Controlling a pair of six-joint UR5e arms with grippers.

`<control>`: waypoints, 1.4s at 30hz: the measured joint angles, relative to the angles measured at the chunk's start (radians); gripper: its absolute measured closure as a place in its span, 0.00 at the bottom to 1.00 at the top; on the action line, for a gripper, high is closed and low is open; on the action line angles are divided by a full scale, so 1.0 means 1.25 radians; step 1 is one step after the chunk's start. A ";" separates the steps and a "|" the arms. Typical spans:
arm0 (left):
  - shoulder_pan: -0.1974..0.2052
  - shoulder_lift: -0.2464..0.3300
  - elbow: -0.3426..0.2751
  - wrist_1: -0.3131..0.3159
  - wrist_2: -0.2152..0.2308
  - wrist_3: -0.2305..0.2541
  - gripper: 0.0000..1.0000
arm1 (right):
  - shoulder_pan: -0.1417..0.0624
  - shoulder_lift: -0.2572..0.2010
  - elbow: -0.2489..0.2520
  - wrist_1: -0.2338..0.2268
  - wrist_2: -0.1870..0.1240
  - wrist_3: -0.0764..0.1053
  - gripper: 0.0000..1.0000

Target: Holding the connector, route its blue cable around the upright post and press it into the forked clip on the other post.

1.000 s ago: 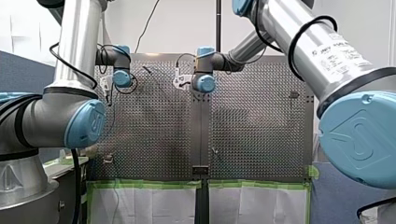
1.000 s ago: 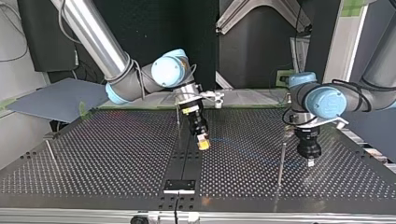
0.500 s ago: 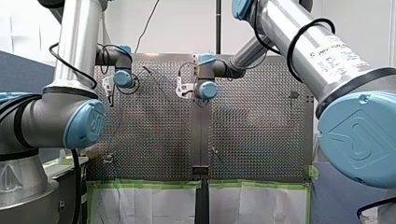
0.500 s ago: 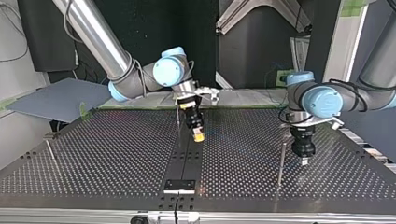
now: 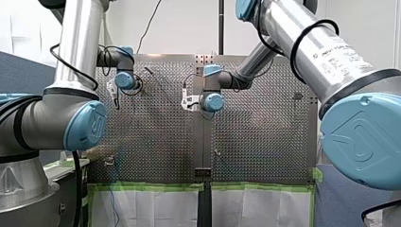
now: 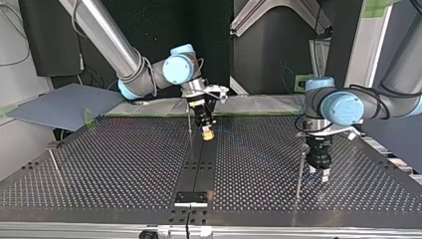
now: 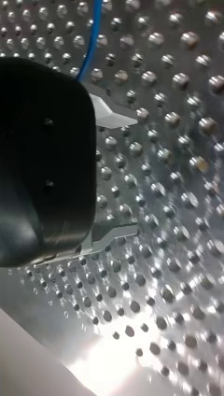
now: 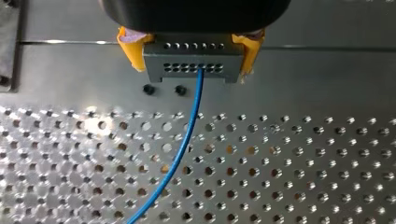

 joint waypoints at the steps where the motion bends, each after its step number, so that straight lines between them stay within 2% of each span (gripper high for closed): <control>1: -0.001 -0.003 0.000 0.001 0.006 -0.006 0.00 | -0.002 0.000 0.008 -0.007 0.001 0.000 1.00; 5: -0.005 -0.022 0.000 -0.003 0.026 -0.035 0.00 | -0.008 0.000 0.034 -0.031 0.005 0.002 1.00; 14: -0.011 -0.029 0.000 -0.009 0.015 -0.098 0.00 | -0.029 0.000 0.099 -0.096 0.044 0.001 1.00; 18: -0.011 -0.029 0.000 -0.010 0.012 -0.119 0.00 | -0.040 0.000 0.123 -0.120 0.058 0.006 1.00; 22: -0.011 -0.029 0.000 -0.010 0.011 -0.124 0.00 | -0.050 0.001 0.153 -0.151 0.085 0.007 1.00; 33: -0.012 -0.030 0.000 -0.013 0.011 -0.125 0.00 | -0.061 0.002 0.230 -0.227 0.159 0.011 1.00; 42: -0.015 -0.029 0.000 -0.015 0.011 -0.125 0.00 | -0.089 0.015 0.293 -0.290 0.215 0.035 1.00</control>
